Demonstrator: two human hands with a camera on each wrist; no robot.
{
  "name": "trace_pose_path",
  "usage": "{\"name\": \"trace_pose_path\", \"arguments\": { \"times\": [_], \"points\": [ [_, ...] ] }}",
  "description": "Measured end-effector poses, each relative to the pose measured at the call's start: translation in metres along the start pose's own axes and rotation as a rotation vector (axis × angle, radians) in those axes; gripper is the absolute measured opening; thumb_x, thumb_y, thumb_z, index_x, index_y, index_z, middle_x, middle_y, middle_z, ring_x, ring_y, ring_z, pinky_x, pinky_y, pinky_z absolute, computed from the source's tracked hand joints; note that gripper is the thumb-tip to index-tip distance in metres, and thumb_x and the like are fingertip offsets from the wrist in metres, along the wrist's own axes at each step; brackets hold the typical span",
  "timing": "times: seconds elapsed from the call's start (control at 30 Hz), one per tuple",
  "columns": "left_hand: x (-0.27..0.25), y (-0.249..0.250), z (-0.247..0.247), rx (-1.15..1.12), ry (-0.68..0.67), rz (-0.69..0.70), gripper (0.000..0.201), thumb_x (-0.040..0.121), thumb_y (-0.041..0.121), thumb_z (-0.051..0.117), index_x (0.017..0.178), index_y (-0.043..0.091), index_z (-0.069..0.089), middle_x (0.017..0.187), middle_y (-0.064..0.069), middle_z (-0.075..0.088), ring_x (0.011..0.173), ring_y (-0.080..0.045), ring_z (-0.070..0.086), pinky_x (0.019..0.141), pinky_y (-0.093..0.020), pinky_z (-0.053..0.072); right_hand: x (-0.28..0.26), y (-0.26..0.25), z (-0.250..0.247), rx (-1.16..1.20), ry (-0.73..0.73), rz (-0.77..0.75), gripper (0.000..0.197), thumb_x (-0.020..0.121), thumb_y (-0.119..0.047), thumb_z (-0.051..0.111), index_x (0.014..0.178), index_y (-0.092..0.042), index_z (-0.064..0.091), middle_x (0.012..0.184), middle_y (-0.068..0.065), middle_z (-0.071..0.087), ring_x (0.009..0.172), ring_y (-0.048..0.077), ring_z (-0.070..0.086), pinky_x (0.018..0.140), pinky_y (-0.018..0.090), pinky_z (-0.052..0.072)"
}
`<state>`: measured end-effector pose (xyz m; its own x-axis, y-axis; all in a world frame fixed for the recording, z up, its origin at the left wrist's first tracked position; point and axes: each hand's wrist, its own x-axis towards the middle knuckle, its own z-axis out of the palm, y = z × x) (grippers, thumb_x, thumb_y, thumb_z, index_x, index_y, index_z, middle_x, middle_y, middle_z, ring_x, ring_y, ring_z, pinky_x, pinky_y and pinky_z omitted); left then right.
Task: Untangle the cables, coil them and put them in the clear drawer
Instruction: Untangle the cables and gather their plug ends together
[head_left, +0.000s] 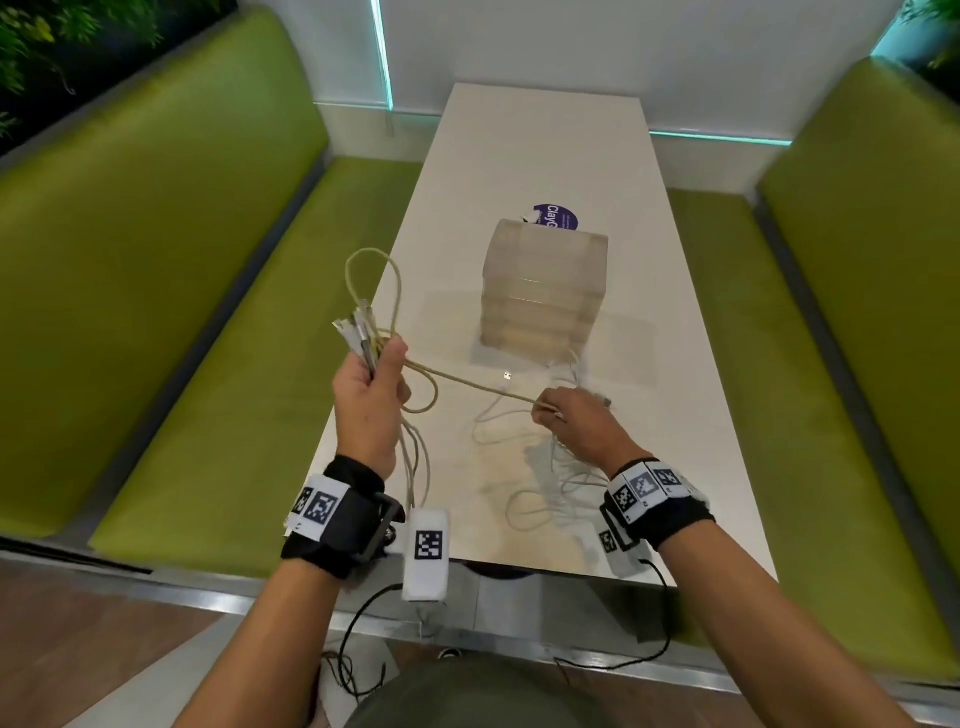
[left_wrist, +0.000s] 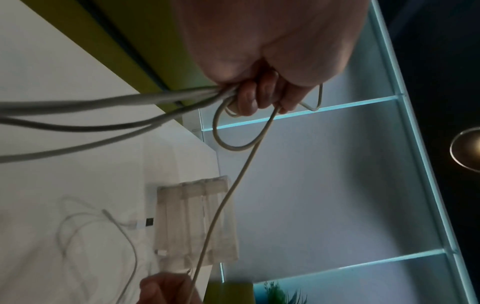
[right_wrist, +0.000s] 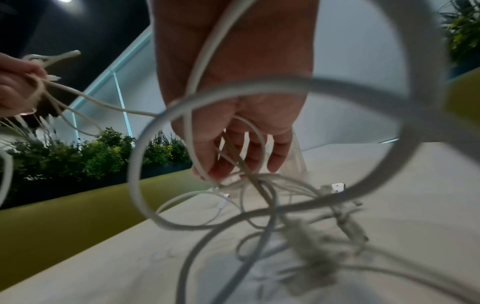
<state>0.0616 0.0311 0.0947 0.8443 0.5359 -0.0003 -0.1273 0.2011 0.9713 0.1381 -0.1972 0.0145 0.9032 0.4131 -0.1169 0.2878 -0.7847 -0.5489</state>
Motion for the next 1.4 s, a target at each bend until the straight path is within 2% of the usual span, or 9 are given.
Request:
{"name": "trace_pose_path", "arguments": {
  "times": [0.17, 0.27, 0.53, 0.63, 0.8, 1.0, 1.13, 1.3, 1.4],
  "points": [
    [0.012, 0.01, -0.013, -0.126, 0.105, 0.036, 0.01, 0.094, 0.012, 0.055, 0.084, 0.01, 0.053, 0.058, 0.003, 0.035, 0.046, -0.006, 0.029, 0.046, -0.018, 0.031, -0.005, 0.018, 0.0, -0.082, 0.036, 0.078, 0.021, 0.095, -0.025, 0.048, 0.091, -0.011, 0.064, 0.091, 0.011, 0.066, 0.087, 0.032, 0.058, 0.074, 0.037, 0.039],
    [0.017, 0.012, -0.018, -0.109, 0.109, 0.041, 0.011, 0.095, 0.013, 0.054, 0.084, 0.01, 0.053, 0.056, 0.004, 0.034, 0.047, -0.007, 0.029, 0.046, -0.019, 0.031, -0.008, 0.02, -0.003, -0.018, 0.031, 0.107, 0.021, 0.097, -0.024, 0.045, 0.093, -0.015, 0.063, 0.089, 0.005, 0.064, 0.088, 0.028, 0.058, 0.073, 0.036, 0.044],
    [-0.023, -0.036, 0.022, 0.469, -0.329, 0.008, 0.013, 0.093, 0.024, 0.058, 0.085, 0.013, 0.057, 0.065, 0.001, 0.049, 0.057, -0.011, 0.04, 0.056, -0.029, 0.036, -0.015, -0.038, -0.008, 0.068, 0.074, -0.084, 0.023, 0.1, -0.023, 0.044, 0.101, -0.012, 0.064, 0.085, -0.006, 0.068, 0.071, 0.013, 0.056, 0.064, 0.028, 0.034],
    [-0.032, -0.049, 0.032, 0.552, -0.375, 0.006, 0.02, 0.092, 0.028, 0.059, 0.093, 0.008, 0.06, 0.073, -0.009, 0.057, 0.063, -0.015, 0.046, 0.059, -0.028, 0.039, -0.015, -0.056, -0.009, 0.071, 0.052, -0.154, 0.022, 0.1, -0.02, 0.044, 0.104, -0.009, 0.061, 0.089, 0.005, 0.07, 0.077, 0.022, 0.062, 0.067, 0.035, 0.044],
    [-0.026, -0.044, 0.03, 0.425, -0.323, -0.023, 0.012, 0.093, 0.018, 0.058, 0.098, 0.008, 0.062, 0.077, -0.004, 0.065, 0.058, 0.001, 0.052, 0.058, -0.014, 0.042, -0.019, -0.063, -0.013, 0.056, -0.079, -0.167, 0.026, 0.101, -0.027, 0.039, 0.1, -0.014, 0.061, 0.096, 0.007, 0.07, 0.086, 0.027, 0.064, 0.079, 0.04, 0.049],
    [-0.028, -0.038, 0.03, 0.176, -0.41, -0.178, 0.016, 0.092, 0.012, 0.058, 0.089, -0.004, 0.061, 0.063, -0.008, 0.042, 0.047, -0.009, 0.031, 0.046, -0.021, 0.027, -0.019, -0.074, -0.013, -0.031, -0.11, -0.206, 0.028, 0.103, -0.022, 0.036, 0.113, -0.008, 0.058, 0.107, 0.011, 0.069, 0.093, 0.03, 0.063, 0.074, 0.033, 0.045],
    [-0.027, -0.034, 0.029, 0.178, -0.332, -0.14, 0.017, 0.093, 0.013, 0.057, 0.077, 0.013, 0.057, 0.049, 0.012, 0.04, 0.045, -0.006, 0.028, 0.045, -0.02, 0.027, -0.016, -0.073, -0.009, 0.042, -0.029, -0.2, 0.026, 0.1, -0.03, 0.043, 0.108, -0.012, 0.059, 0.097, 0.007, 0.07, 0.086, 0.026, 0.063, 0.071, 0.037, 0.048],
    [-0.003, -0.025, 0.009, -0.021, -0.033, -0.169, 0.017, 0.094, 0.015, 0.055, 0.077, 0.015, 0.055, 0.049, 0.011, 0.036, 0.045, -0.005, 0.03, 0.045, -0.02, 0.029, -0.017, -0.046, -0.001, 0.135, 0.121, -0.075, 0.013, 0.096, -0.025, 0.049, 0.107, -0.02, 0.054, 0.088, 0.002, 0.069, 0.085, 0.018, 0.063, 0.069, 0.032, 0.045],
    [0.012, -0.013, -0.007, -0.073, -0.014, -0.154, 0.018, 0.095, 0.012, 0.054, 0.077, 0.014, 0.056, 0.05, 0.012, 0.035, 0.045, -0.005, 0.028, 0.043, -0.018, 0.029, -0.018, -0.021, 0.0, 0.073, 0.039, 0.025, 0.024, 0.088, -0.039, 0.061, 0.105, -0.023, 0.054, 0.085, 0.001, 0.064, 0.085, 0.021, 0.06, 0.072, 0.035, 0.046]
  ]
}}
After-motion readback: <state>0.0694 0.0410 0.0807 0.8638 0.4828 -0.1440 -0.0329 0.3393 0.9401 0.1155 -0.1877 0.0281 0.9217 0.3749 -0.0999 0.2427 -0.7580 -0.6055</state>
